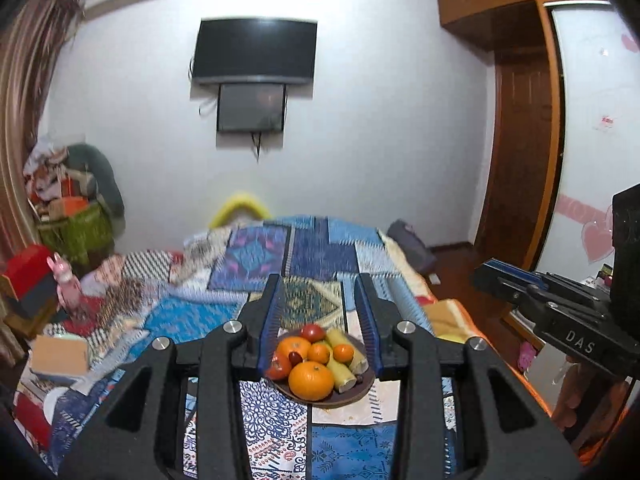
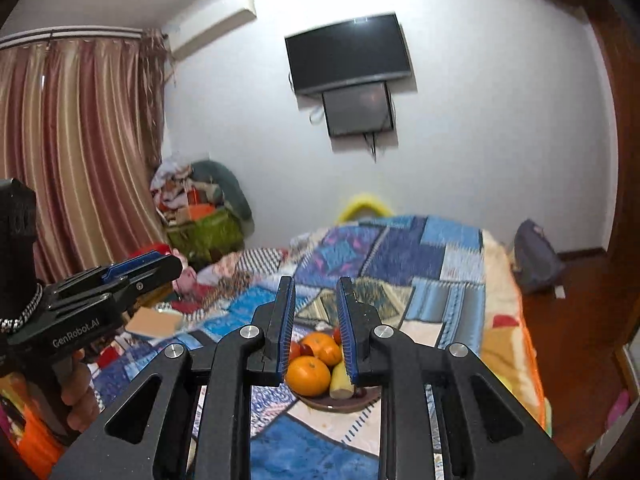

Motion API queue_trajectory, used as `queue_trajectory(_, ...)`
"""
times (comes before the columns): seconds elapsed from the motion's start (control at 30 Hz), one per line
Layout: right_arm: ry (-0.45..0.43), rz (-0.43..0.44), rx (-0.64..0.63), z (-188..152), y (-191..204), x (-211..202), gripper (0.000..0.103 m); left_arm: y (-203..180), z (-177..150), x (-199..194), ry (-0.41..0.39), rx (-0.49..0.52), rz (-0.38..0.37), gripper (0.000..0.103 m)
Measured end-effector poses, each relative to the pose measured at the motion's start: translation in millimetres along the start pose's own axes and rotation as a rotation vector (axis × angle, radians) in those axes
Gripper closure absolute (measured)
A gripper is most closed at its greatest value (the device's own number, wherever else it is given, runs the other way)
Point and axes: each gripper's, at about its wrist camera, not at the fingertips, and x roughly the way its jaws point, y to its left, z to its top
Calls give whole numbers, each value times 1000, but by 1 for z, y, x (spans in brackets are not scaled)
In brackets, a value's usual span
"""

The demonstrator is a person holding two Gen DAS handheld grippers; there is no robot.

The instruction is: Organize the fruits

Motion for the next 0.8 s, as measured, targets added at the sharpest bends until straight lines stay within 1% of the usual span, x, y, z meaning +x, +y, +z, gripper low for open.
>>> queue_trajectory(0.03,-12,0,1,1,3,-5,81,-1,2,-9,-15,-2,-5,62)
queue_trajectory(0.07,-20,2,3,2,5,-9,79,-1,2,-14,-24,-3,-10,56)
queue_trajectory(0.1,-28,3,5,3,8,-13,76,-1,2,-21,-34,-6,-13,49)
queue_trajectory(0.13,-36,0,5,3,11,-18,69,-1,2,-26,-44,-6,-12,46)
queue_trajectory(0.17,-42,-6,5,3,13,-20,64,-1,2,-32,-56,-4,-9,43)
queue_trajectory(0.23,-59,-25,5,3,18,-24,46,-2,1,-42,-72,2,1,37)
queue_trajectory(0.33,-76,-66,-5,3,24,-26,35,1,-1,-51,-81,-4,-4,30)
queue_trajectory(0.37,-80,-79,-9,2,27,-28,31,2,-2,-53,-82,-5,-3,25)
queue_trajectory(0.4,-83,-88,-9,2,28,-29,25,3,-2,-55,-84,-6,1,19)
queue_trajectory(0.43,-87,-97,-9,2,31,-30,21,4,-3,-57,-90,-8,8,15)
queue_trajectory(0.47,-90,-104,-10,2,32,-30,19,5,-4,-59,-95,-10,11,12)
queue_trajectory(0.57,-98,-134,-28,2,38,-33,15,7,-6,-63,-105,-9,18,9)
queue_trajectory(0.6,-101,-144,-37,1,41,-35,13,8,-7,-64,-107,-9,24,5)
queue_trajectory(0.67,-111,-167,-55,-1,46,-37,7,9,-8,-68,-112,-13,31,1)
queue_trajectory(0.7,-117,-174,-59,-1,47,-39,2,9,-8,-69,-117,-15,35,1)
queue_trajectory(0.73,-123,-179,-59,-2,49,-44,1,10,-9,-70,-119,-13,38,1)
queue_trajectory(0.8,-131,-184,-61,-2,51,-47,0,10,-11,-71,-121,-8,43,0)
